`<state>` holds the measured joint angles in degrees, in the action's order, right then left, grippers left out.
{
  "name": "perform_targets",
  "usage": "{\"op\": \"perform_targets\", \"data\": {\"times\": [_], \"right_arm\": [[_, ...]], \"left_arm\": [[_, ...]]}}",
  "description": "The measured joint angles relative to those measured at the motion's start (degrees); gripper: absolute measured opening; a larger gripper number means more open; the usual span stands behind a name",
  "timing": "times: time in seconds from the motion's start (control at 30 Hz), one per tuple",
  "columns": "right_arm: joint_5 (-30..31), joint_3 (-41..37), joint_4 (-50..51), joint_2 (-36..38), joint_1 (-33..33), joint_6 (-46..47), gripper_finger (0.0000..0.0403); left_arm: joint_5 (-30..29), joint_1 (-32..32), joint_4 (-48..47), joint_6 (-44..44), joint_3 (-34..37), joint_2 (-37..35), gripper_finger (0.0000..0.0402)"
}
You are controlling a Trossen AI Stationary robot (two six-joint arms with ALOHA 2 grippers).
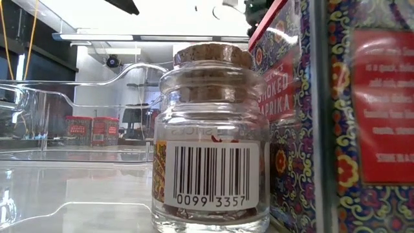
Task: Sort spices by type
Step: Put the red seasoning can into the top transparent bin
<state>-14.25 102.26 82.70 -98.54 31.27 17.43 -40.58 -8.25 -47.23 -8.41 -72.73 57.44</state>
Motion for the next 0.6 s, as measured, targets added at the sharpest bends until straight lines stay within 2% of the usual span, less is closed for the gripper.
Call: {"op": "perform_targets", "data": {"times": [0.1,0.17,0.3,0.6], "right_arm": [[3.55,-0.02,6.51,-0.02,0.38,-0.50,0.0210],[3.49,-2.16,7.11,0.27,0.65,0.00,0.0210],[-0.14,-11.86,7.09,0.52,0.98,1.99,0.0210],[0.70,-32.61,5.20,0.50,0.96,3.52,0.0210]], "left_arm": [[-0.04,0.00,0.55,-0.21,0.00,-0.41,0.0248],[-0.02,0.00,0.49,-1.03,0.00,-0.38,0.0248],[-0.02,0.02,0.47,-2.95,0.00,-0.30,0.0248],[1.20,0.02,0.32,-3.33,0.00,-0.20,0.0248]]}}
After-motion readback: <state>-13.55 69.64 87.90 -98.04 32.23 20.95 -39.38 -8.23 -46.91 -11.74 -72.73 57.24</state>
